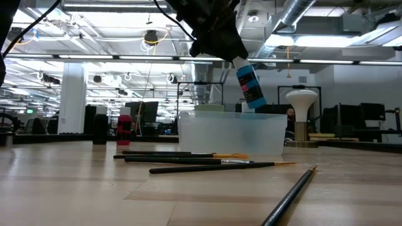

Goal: Pick & Place Paint Supplies
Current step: Put the blue paint bottle into the transparent bin

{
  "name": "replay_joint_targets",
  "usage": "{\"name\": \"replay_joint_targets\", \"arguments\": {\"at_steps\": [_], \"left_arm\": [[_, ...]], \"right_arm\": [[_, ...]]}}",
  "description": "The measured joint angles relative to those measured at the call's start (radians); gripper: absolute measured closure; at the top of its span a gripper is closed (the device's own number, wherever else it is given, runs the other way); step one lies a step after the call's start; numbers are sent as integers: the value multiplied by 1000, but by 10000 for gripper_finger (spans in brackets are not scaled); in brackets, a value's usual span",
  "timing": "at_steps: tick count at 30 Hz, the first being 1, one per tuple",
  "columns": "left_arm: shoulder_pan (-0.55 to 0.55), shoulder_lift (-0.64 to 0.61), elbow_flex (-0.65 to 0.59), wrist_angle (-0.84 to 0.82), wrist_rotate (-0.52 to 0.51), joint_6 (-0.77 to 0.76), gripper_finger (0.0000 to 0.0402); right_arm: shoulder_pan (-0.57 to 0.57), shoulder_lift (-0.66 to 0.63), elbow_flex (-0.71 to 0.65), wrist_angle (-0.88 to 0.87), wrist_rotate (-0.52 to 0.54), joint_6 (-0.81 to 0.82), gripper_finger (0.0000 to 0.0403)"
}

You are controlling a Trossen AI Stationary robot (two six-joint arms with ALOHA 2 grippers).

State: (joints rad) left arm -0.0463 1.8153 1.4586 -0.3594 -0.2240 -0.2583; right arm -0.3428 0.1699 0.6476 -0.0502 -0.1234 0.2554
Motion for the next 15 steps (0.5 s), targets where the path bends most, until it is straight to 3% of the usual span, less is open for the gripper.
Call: {"name": "replay_joint_targets", "arguments": {"at_steps": [15], "left_arm": [[0,0,-1,-29,-1,19,295]], "right_arm": [[0,0,0,0,0,0,230]]}}
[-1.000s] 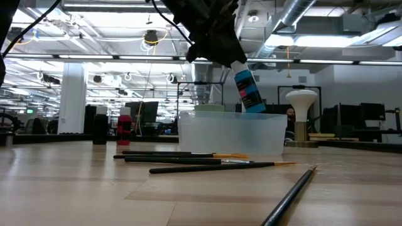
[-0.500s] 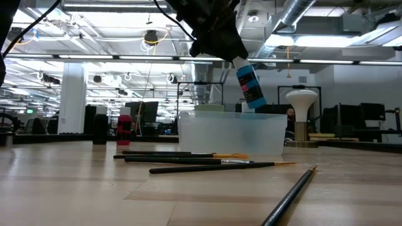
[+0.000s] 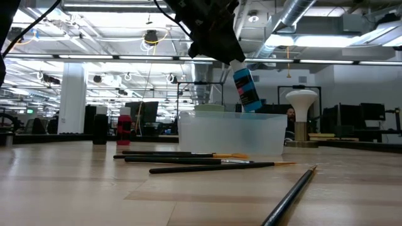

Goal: Pick & Place Paint Supplies
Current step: Put the blue paint bottle into the transparent bin

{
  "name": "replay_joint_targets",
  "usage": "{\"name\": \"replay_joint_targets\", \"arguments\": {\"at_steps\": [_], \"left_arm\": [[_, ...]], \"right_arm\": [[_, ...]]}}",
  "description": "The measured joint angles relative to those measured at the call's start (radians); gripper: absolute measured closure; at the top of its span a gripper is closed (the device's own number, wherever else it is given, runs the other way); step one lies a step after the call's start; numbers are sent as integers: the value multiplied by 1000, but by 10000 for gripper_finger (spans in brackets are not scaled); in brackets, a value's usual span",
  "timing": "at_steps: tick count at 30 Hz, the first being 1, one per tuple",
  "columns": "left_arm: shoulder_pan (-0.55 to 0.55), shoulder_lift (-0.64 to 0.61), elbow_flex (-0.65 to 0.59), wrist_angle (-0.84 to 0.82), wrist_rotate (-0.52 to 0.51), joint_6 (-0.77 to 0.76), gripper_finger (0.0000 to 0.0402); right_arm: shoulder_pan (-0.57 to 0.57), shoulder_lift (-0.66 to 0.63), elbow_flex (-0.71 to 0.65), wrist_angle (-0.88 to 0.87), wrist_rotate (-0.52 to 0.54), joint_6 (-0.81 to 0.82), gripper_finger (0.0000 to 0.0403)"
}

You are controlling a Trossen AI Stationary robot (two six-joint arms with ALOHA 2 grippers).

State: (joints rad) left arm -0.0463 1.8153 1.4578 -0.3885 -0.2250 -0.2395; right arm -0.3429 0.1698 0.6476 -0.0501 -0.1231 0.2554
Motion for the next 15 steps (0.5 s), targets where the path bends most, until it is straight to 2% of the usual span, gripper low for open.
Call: {"name": "replay_joint_targets", "arguments": {"at_steps": [15], "left_arm": [[0,0,-1,-12,-16,0,295]], "right_arm": [[0,0,0,0,0,0,230]]}}
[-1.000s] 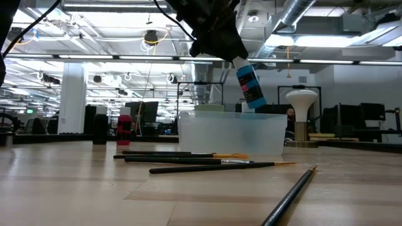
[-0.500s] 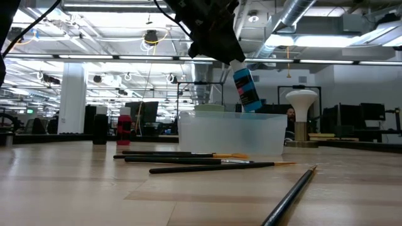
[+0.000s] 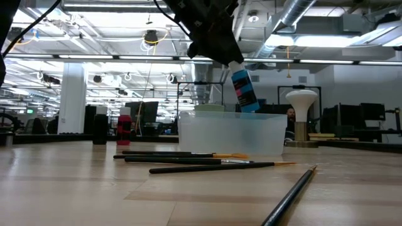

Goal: Pick & Place Paint Supplies
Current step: Put the blue paint bottle into the transparent bin

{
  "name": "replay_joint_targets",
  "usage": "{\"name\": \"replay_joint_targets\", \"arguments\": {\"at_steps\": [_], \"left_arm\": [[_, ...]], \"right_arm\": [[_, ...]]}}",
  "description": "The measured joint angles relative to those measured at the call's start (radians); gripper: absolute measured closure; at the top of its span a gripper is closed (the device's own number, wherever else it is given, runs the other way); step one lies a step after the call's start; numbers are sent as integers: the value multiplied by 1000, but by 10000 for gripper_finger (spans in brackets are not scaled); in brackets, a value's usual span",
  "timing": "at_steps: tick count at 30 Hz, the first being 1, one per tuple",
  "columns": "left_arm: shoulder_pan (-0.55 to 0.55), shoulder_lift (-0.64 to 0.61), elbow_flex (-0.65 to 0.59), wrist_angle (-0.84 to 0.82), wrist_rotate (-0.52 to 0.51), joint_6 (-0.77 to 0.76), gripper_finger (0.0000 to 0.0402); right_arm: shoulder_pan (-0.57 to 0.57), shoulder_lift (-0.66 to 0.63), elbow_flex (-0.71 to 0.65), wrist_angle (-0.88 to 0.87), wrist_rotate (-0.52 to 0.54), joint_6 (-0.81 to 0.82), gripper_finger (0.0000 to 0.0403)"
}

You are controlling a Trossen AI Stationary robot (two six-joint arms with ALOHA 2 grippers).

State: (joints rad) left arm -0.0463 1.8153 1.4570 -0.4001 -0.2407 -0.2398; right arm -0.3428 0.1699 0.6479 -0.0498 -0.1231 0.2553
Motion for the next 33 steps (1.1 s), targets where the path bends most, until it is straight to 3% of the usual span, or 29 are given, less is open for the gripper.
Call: {"name": "replay_joint_targets", "arguments": {"at_steps": [33], "left_arm": [[-21,128,-21,56,-20,0,296]], "right_arm": [[0,0,0,-1,0,0,230]]}}
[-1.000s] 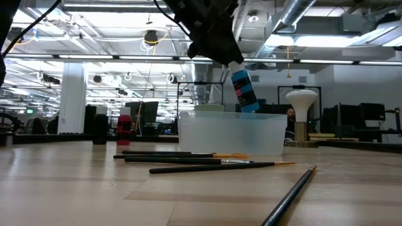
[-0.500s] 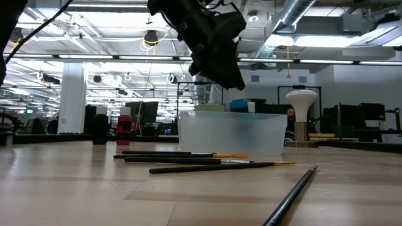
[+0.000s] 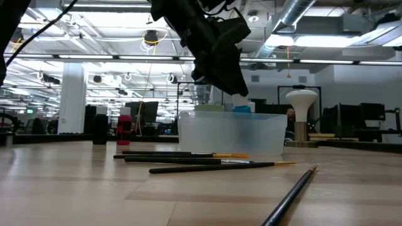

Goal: Pick & Place Paint Supplies
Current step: Put the blue paint bottle into the transparent bin

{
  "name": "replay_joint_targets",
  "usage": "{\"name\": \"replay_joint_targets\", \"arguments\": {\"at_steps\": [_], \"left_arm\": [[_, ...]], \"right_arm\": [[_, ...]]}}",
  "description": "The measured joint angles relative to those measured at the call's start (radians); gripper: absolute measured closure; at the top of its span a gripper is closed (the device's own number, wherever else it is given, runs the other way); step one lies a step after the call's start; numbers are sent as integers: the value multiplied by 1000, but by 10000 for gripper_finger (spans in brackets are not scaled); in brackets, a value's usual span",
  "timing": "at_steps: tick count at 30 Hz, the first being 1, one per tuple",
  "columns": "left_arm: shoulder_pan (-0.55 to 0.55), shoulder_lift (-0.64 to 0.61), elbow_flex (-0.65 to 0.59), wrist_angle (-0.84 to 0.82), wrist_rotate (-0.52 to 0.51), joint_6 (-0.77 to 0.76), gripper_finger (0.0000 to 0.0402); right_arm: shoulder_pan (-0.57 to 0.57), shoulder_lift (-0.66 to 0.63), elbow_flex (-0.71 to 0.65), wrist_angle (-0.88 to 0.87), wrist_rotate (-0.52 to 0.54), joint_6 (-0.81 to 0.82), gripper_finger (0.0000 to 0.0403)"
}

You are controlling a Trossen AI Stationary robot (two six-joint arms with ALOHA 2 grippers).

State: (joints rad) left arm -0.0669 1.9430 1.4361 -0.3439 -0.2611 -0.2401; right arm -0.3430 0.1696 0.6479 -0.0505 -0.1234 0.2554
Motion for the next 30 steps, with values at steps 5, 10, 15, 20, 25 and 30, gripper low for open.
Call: {"name": "replay_joint_targets", "arguments": {"at_steps": [5,10,15,20,25,30], "left_arm": [[0,1,0,7,-2,-1,296],[0,1,0,24,19,-3,296],[0,1,0,49,33,-3,296],[3,1,0,78,33,-3,296],[3,1,0,93,33,-2,295],[3,1,0,97,30,-2,295]], "right_arm": [[0,0,0,1,0,0,230],[0,0,0,0,0,0,230],[0,0,0,0,0,0,230],[0,0,0,0,0,0,230],[0,0,0,0,0,0,230],[0,0,0,0,0,0,230]]}}
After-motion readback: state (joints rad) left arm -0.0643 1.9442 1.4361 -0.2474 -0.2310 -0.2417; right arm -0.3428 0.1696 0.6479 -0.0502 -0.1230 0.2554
